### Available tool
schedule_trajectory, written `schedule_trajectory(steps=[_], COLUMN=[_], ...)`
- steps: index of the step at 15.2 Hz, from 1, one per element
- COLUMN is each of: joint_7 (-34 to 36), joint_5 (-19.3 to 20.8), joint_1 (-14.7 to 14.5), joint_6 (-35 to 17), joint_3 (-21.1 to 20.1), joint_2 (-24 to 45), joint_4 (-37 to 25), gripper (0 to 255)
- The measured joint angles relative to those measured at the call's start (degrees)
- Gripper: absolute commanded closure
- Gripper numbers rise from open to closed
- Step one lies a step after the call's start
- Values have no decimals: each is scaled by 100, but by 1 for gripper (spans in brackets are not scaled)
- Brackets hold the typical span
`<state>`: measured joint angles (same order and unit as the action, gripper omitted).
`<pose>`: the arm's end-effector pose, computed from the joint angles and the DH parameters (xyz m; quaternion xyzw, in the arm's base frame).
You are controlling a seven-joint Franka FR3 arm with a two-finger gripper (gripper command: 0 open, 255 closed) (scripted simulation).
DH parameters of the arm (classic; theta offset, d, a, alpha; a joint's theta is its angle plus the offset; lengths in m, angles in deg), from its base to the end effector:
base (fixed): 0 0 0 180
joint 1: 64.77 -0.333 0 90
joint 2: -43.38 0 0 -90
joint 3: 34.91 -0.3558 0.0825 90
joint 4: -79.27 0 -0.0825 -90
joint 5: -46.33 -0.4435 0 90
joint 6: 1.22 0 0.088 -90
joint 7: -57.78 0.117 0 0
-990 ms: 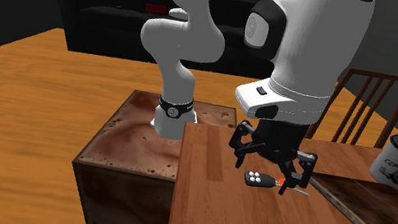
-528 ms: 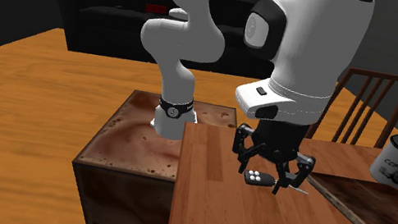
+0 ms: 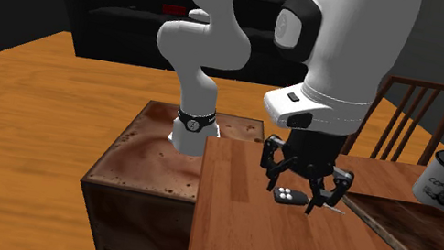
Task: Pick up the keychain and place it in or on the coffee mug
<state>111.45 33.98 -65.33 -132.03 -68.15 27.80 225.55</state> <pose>0.3855 0.2568 0.3341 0.9675 -0.2524 -0.0153 0.0056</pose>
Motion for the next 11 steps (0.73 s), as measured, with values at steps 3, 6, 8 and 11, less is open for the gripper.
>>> schedule_trajectory(steps=[3, 6, 8, 11], joint_7=[-46, -66, -93, -135], joint_5=[-43, -78, -90, -123], joint_1=[-21, -46, -53, -74], joint_6=[230, 510, 701, 965], joint_3=[56, 107, 154, 224], joint_2=[-152, -310, -410, -577], joint_4=[-87, -220, -314, -417], gripper=[255, 255, 255, 255])
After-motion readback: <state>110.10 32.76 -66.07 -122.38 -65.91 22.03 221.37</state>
